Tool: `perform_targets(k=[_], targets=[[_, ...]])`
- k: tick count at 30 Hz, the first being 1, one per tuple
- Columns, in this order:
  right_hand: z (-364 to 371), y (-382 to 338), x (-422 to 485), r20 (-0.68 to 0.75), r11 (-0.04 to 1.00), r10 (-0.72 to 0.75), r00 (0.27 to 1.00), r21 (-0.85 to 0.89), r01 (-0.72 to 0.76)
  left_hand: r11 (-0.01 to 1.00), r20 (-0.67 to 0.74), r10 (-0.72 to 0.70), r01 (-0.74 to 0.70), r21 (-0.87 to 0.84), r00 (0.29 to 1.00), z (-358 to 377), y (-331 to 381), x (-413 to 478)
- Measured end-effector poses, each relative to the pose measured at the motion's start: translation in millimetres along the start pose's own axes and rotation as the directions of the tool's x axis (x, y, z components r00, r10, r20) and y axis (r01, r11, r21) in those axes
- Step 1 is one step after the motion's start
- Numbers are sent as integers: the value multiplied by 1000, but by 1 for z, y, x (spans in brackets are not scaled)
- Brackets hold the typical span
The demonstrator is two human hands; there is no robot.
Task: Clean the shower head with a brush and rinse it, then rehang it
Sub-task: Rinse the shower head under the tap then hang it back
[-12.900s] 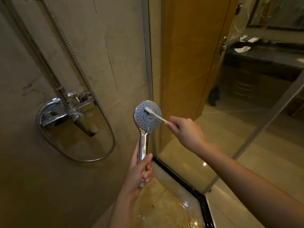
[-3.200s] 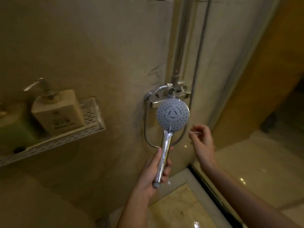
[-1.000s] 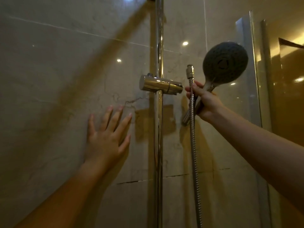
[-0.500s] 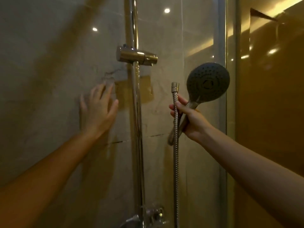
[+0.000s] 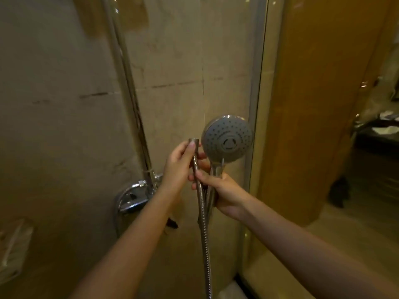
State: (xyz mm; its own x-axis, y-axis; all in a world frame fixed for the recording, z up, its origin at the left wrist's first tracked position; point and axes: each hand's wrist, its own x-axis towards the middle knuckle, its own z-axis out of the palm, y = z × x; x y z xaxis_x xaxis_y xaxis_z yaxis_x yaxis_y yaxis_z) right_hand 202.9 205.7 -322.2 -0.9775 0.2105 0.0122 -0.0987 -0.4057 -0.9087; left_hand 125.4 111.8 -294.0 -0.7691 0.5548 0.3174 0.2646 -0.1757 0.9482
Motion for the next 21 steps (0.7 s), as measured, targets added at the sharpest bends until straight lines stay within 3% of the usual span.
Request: perform_targets(k=[6,10,13,17,19,21], targets=[[-69,92,-29,-49,961,254,966,-98,-258,959,-74,-244,229,-164,967,27,-105,-46],[-119,161,-50,-153,907,416,896,-3,-421,898,-26,-404,391,-201,914,7,-175,-72],[-150,205,-67,-273,874,481,833,83,-478,820,39,-565,566,-84,824,-20,-206,-96],[-171,251,-83,-417,845,524,743,145,-515,738,42,-667,651,177,744,-54,-225,-101],[-174,269,-91,-431,834,540,723,160,-528,711,2,-679,658,248,734,-66,-224,-94],[-178,281,-95,-434,835,535,725,139,-533,723,-44,-636,615,316,770,-78,-223,-81]])
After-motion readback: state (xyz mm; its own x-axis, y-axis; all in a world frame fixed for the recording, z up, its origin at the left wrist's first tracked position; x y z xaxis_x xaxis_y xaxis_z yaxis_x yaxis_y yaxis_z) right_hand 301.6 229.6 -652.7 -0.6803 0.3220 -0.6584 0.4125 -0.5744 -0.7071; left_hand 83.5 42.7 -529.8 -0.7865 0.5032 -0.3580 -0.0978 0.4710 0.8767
